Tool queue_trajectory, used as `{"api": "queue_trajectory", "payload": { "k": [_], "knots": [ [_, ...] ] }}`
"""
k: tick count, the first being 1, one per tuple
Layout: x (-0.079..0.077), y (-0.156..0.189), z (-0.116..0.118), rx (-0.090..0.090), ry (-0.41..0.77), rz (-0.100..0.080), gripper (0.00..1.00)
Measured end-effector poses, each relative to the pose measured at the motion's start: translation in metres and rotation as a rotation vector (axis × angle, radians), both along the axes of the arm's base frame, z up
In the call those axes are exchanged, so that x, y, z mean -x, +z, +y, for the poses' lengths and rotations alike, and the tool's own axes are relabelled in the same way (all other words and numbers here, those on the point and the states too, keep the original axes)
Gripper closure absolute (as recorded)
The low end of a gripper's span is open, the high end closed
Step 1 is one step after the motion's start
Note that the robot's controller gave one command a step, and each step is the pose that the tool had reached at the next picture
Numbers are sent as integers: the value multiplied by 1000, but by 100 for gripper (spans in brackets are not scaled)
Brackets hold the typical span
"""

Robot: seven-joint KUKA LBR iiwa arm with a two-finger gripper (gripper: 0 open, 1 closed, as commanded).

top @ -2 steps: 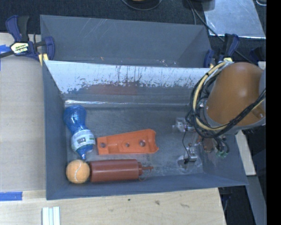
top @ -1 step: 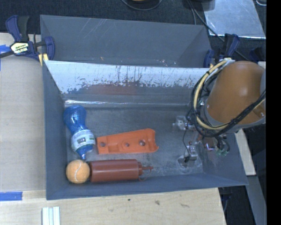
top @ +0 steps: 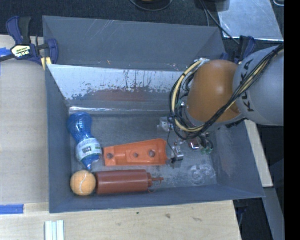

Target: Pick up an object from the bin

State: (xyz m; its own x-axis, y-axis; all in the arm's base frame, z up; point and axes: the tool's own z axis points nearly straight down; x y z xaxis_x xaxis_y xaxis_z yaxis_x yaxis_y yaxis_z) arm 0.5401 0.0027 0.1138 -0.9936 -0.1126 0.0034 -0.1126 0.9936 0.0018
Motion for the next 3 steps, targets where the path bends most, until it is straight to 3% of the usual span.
{"api": "queue_trajectory", "payload": {
  "k": [1,2,3],
  "knots": [
    [46,-45,17,2,30,-6,0],
    [-18,-42,60,-1,59,-10,100],
    [-18,-42,60,-1,59,-10,100]
  ]
}}
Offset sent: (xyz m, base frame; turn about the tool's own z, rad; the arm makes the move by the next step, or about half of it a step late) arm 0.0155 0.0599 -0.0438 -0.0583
